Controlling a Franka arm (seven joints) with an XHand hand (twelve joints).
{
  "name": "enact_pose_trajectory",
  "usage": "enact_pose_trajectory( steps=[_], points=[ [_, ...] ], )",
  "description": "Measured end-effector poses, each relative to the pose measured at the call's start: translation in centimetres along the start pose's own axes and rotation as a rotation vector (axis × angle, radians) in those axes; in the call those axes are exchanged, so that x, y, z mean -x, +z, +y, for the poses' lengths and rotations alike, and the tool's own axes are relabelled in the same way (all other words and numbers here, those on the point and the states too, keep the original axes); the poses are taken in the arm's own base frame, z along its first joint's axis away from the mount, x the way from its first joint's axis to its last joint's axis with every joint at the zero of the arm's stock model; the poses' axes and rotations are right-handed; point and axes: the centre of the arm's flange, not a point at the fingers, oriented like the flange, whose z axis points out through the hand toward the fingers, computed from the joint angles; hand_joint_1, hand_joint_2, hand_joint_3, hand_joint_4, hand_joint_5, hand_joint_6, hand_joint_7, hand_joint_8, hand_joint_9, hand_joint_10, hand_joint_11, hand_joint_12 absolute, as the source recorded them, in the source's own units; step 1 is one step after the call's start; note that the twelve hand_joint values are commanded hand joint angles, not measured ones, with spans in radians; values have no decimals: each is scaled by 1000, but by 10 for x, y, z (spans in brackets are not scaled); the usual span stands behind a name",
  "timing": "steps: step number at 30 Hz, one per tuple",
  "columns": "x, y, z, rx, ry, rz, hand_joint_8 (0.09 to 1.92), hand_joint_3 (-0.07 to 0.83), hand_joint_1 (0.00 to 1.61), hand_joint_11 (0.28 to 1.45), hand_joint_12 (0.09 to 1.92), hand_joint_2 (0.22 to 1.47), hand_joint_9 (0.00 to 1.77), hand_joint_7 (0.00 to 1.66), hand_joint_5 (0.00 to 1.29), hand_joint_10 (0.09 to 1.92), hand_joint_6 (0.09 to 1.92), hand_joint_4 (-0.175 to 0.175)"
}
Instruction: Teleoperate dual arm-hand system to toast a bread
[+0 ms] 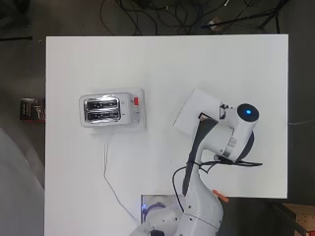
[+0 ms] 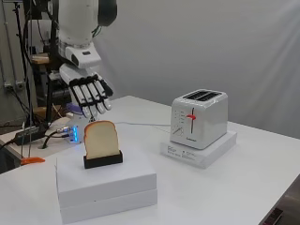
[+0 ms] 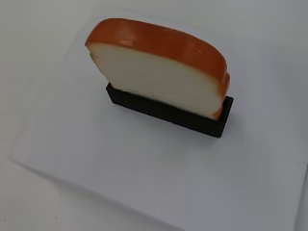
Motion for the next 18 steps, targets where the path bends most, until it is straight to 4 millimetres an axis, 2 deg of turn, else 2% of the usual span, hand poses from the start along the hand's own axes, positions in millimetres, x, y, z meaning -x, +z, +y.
enact_pose_trajectory(
  steps=[5,9,12,13,14,15,16,17,18],
  points=[
    [-29,16,8,26,-11,-116,87,-9,437,478,87,859,475,334,256,87,87,9],
    [-44,29,15,42,-15,-191,87,-7,436,488,87,858,501,353,285,87,87,19],
    [-55,57,28,30,-6,-277,87,-1,436,519,87,862,605,429,342,87,87,27],
    [-56,68,31,24,-3,-302,87,1,442,533,87,869,637,460,384,87,87,33],
    [-57,77,33,20,-2,-321,87,5,501,560,87,904,689,530,478,87,87,50],
    [-57,84,34,20,-5,-328,87,9,672,624,87,1003,823,691,629,87,428,98],
    [-58,91,34,25,-15,-326,243,6,903,688,216,1053,1065,903,746,87,732,48],
    [-59,98,33,34,-29,-314,480,7,1062,694,525,1078,1259,1030,806,161,905,-15],
    [-59,105,32,48,-44,-299,631,4,1153,666,787,1093,1354,1099,836,269,993,-57]
  ],
)
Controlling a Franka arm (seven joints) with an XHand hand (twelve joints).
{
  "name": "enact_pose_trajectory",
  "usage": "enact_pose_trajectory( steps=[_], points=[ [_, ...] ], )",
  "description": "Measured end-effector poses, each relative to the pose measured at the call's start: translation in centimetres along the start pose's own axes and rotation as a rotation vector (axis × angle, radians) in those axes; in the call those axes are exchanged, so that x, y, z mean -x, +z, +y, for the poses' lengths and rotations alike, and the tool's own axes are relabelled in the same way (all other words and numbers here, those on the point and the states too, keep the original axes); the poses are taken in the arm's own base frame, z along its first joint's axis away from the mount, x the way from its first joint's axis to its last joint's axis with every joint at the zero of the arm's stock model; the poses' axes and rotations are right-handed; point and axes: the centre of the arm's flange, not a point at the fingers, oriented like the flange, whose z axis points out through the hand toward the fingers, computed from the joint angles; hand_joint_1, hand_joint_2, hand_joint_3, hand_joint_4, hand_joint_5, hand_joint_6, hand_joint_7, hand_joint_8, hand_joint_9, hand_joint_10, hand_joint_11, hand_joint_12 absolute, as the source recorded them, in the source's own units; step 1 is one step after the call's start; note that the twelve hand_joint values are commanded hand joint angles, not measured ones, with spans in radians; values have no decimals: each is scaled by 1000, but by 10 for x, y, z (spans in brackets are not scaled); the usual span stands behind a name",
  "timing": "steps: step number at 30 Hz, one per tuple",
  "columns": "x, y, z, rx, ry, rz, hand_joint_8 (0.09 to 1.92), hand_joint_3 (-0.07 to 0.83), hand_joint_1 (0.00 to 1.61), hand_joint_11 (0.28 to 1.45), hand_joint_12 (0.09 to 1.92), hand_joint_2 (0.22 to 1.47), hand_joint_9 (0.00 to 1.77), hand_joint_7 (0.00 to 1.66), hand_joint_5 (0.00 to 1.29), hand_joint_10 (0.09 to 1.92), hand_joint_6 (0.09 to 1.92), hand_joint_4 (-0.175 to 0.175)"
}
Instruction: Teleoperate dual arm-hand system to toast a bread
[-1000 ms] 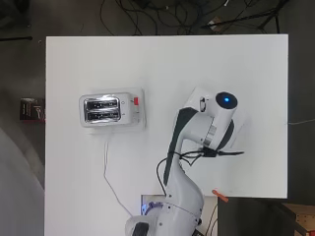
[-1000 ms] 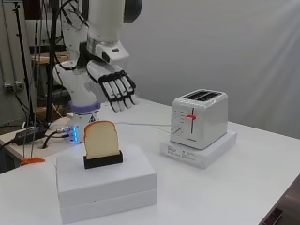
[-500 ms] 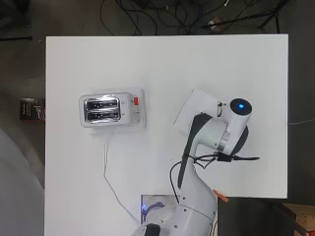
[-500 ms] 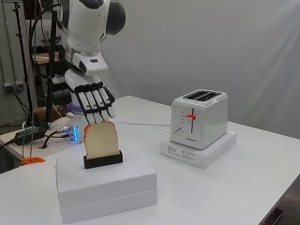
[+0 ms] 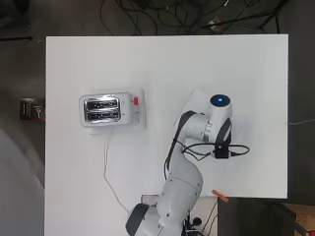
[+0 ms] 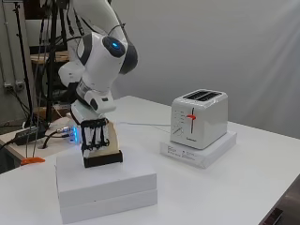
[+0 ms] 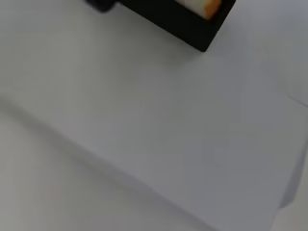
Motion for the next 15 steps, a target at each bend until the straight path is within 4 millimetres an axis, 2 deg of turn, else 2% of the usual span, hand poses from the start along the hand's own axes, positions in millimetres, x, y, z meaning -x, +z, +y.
enact_pose_trajectory(
  steps=[2,3,4,5,6,9,11,12,13,15],
  points=[
    [0,4,-5,41,-5,25,822,-2,1229,629,1108,1110,1382,1134,857,571,1019,-119],
    [3,3,-7,56,-2,33,913,-3,1243,623,1201,1118,1361,1120,855,738,1001,-146],
    [6,-1,-10,68,1,40,973,-2,1249,618,1238,1124,1339,1106,849,833,993,-161],
    [7,-4,-12,73,0,48,990,-1,1252,617,1233,1127,1332,1105,842,844,995,-169],
    [7,-6,-13,72,-4,55,958,-1,1254,618,1178,1125,1339,1118,834,772,1016,-173],
    [-4,-2,-15,62,-18,61,909,-3,1251,626,992,1137,1435,1128,781,369,1115,-175],
    [-10,-4,-16,62,-24,49,916,-1,1248,632,923,1144,1483,1120,759,207,1148,-175],
    [-11,-6,-16,64,-28,50,726,0,1133,633,900,1170,1493,1162,769,154,1191,-49],
    [-12,-11,-17,67,-34,62,496,-1,1038,636,864,1194,1492,1226,772,109,1233,52],
    [-13,-29,-22,77,-50,112,726,0,1158,644,785,1170,1484,1162,748,87,1218,-83]
  ],
)
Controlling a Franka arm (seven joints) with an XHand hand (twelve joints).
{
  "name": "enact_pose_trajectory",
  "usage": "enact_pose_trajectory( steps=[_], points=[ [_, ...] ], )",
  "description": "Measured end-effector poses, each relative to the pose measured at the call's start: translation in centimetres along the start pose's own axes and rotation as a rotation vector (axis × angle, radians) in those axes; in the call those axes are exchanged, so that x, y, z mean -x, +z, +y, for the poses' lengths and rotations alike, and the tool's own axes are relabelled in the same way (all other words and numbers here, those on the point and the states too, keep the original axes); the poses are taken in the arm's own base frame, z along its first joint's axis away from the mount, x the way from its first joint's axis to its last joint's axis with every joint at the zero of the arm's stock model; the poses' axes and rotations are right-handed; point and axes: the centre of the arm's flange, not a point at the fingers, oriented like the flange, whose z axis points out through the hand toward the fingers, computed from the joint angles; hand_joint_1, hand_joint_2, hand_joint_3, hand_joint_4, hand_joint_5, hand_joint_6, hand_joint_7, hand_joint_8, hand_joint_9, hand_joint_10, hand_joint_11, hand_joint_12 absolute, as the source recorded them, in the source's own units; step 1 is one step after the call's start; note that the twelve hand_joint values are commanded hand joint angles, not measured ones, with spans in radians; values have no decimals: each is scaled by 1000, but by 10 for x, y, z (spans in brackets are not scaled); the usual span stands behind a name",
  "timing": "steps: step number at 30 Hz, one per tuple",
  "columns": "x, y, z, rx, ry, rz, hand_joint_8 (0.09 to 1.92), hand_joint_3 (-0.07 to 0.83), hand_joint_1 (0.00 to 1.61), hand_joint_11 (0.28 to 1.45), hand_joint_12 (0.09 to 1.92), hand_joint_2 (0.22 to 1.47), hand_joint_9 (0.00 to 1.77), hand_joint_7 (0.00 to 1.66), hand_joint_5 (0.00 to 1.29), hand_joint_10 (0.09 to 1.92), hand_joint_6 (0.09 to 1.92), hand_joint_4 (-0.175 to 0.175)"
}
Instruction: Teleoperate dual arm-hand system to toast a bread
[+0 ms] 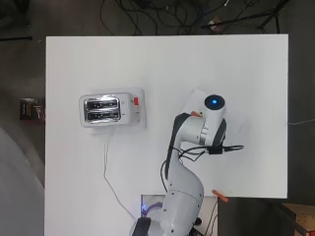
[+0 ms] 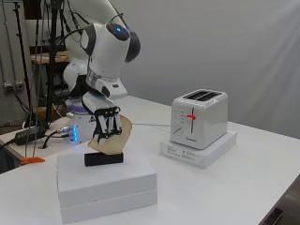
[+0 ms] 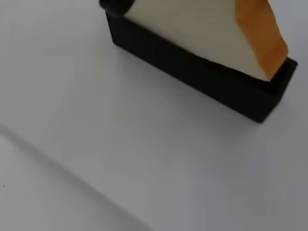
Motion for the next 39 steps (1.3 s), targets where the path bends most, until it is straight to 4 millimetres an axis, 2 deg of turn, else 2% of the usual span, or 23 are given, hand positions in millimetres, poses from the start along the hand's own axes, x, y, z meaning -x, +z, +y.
enact_pose_trajectory(
  steps=[1,3,5,7,9,10,12,16,17,20,23,25,29,31,34,39],
  points=[
    [-3,-11,-3,9,-13,25,820,2,1197,644,762,1165,1475,1131,733,87,1223,-127],
    [-16,-39,-12,40,-51,70,944,2,1226,644,721,1170,1461,1084,706,87,1241,-165],
    [-40,-74,-32,80,-118,106,976,0,1231,652,653,1175,1451,1068,694,87,1257,-174],
    [-74,-116,-63,136,-210,135,956,0,1233,659,596,1172,1428,1074,695,87,1267,-175],
    [-105,-154,-97,198,-304,161,899,-1,1234,681,454,1165,1392,1091,709,87,1284,-171],
    [-119,-170,-114,225,-353,176,877,-2,1233,701,365,1164,1374,1095,712,87,1300,-169],
    [-139,-186,-141,241,-436,220,930,1,1229,732,241,1175,1378,1070,687,87,1324,-173],
    [-156,-190,-165,128,-518,425,1036,1,1216,762,144,1202,1351,1009,638,87,1388,-173],
    [-160,-188,-170,86,-523,497,1021,-1,1210,758,112,1201,1323,1007,649,87,1393,-153],
    [-187,-169,-196,-14,-565,617,937,-2,1212,757,87,1179,1304,1045,705,87,1340,-121],
    [-216,-144,-216,-92,-606,640,924,0,1217,766,87,1173,1309,1056,707,87,1329,-132],
    [-224,-139,-217,-104,-636,623,921,0,1223,778,87,1174,1325,1062,699,87,1333,-151],
    [-243,-158,-222,11,-736,591,846,-1,1237,804,87,1157,1368,1108,721,87,1298,-173],
    [-253,-151,-224,72,-769,554,853,1,1237,819,87,1159,1380,1105,717,87,1302,-175],
    [-263,-133,-223,70,-804,526,862,1,1237,821,87,1160,1383,1101,716,87,1305,-175],
    [-275,-128,-223,118,-845,513,848,-1,1240,816,87,1153,1401,1114,733,87,1275,-173]
  ],
)
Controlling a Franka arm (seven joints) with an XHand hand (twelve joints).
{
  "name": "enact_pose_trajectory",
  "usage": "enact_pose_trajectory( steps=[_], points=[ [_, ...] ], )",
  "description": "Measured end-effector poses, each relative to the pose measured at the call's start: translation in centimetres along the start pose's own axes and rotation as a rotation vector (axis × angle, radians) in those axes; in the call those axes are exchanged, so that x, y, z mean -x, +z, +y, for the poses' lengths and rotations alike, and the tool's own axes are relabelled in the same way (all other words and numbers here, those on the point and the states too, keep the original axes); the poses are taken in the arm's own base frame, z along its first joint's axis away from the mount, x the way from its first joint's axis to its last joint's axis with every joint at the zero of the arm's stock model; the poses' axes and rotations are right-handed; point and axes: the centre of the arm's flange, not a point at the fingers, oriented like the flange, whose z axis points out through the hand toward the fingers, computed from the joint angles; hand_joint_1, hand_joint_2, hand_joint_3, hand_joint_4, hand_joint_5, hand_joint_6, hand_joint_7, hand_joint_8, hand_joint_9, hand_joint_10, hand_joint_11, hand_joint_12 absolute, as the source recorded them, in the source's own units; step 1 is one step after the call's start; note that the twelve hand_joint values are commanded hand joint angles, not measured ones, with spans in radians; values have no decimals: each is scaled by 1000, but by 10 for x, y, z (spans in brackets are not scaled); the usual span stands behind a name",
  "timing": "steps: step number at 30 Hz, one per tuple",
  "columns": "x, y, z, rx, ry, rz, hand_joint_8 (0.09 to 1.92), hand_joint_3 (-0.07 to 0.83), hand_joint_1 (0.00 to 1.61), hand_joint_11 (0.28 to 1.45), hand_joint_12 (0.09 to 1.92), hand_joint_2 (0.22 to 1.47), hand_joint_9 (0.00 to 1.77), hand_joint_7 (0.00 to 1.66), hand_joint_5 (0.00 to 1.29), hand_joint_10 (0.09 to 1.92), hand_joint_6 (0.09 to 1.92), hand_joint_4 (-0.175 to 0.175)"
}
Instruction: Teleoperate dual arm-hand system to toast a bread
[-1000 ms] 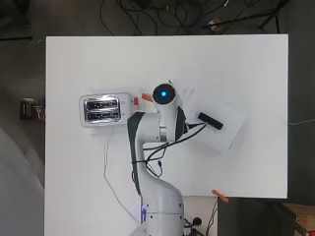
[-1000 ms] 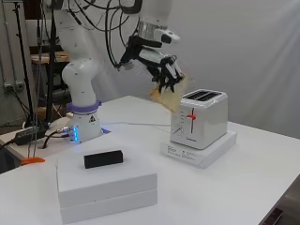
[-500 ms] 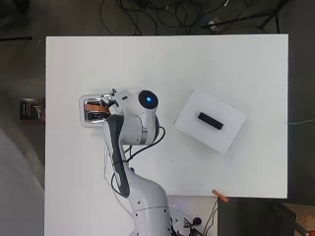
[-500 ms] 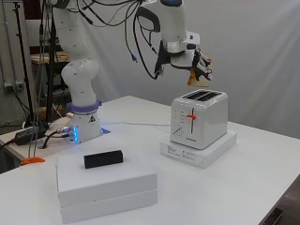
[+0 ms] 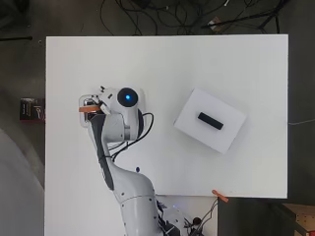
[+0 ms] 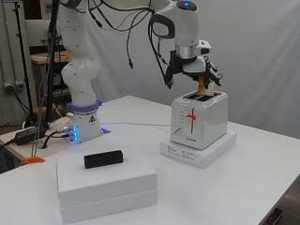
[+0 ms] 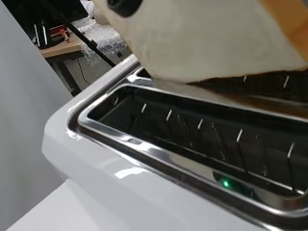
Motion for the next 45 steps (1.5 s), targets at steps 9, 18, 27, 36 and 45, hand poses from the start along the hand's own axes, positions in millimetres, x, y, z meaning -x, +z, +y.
enact_pose_trajectory(
  steps=[9,18,27,36,45],
  points=[
    [7,21,2,-72,80,88,87,-16,64,432,87,942,414,242,74,87,87,-84],
    [40,1,-8,-108,391,31,87,3,0,409,87,1006,434,323,263,87,87,-41],
    [161,-22,0,44,652,-112,586,7,13,694,607,1042,862,639,253,610,87,-95],
    [221,40,5,-9,760,-126,1920,-1,16,1058,1919,1053,1414,1112,283,1919,87,-159],
    [202,62,23,-29,699,-135,1920,0,68,1130,1920,1052,1510,1204,306,1920,87,-149]
  ],
)
